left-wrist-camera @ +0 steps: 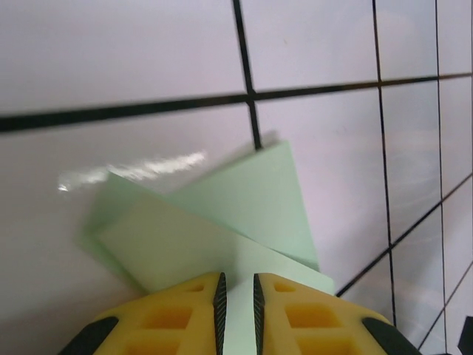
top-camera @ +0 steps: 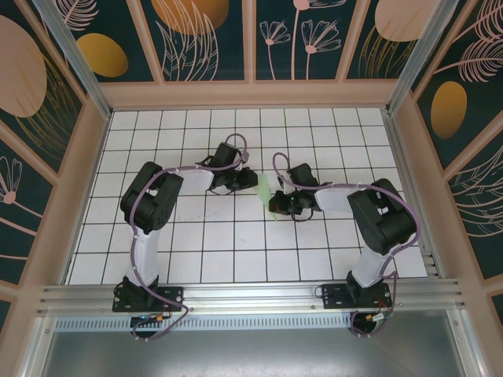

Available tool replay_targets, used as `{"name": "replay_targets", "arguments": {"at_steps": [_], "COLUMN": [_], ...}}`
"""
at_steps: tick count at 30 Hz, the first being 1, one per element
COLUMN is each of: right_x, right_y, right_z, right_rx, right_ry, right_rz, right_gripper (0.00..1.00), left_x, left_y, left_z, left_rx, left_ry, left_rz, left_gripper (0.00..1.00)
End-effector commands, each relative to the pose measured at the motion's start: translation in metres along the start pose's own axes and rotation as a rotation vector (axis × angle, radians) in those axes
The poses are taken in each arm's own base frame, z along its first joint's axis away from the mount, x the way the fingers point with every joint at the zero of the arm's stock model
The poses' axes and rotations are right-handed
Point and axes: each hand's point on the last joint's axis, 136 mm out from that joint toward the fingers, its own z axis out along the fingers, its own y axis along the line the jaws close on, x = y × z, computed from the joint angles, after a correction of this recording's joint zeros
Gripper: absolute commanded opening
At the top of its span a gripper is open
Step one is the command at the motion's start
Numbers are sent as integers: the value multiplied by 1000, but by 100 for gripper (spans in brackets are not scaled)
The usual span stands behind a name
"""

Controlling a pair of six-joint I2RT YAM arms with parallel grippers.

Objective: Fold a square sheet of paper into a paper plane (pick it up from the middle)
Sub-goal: Fold the wing for the fifth time at the center of the table.

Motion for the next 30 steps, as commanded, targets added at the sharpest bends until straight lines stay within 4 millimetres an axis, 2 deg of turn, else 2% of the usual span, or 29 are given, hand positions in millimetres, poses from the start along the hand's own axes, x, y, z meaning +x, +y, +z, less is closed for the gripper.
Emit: {"name": "replay_targets", "arguments": {"at_steps": [1,6,13,16,18,23,26,30], "right_x": [57,59,61,58,54,27,11,5], "right_y": [-76,-78,-78,-71,-62,-32,-19,-2], "right_z": [5,5,5,7,10,21,29,43], "right_rx": [289,290,284,250,208,113,76,41], "right_ry": [141,145,146,139,128,84,64,70], "right_rz": [96,98,102,102,101,85,91,74], "right_gripper": [2,2,2,2,2,2,2,2], "left_x": [-12,-27,-41,-54,-65,-84,-83,-70], "left_y": [41,61,65,56,43,25,22,11], "left_z": [-1,-5,-10,-18,-32,-69,-85,-93], "left_rx": [-109,-187,-244,-244,-237,-255,-250,-163], "left_ry": [-20,-43,-63,-92,-135,-261,-319,-327], "left_rz": [-1,-8,18,38,58,56,39,23], "left_gripper": [22,22,22,22,22,22,23,22]}}
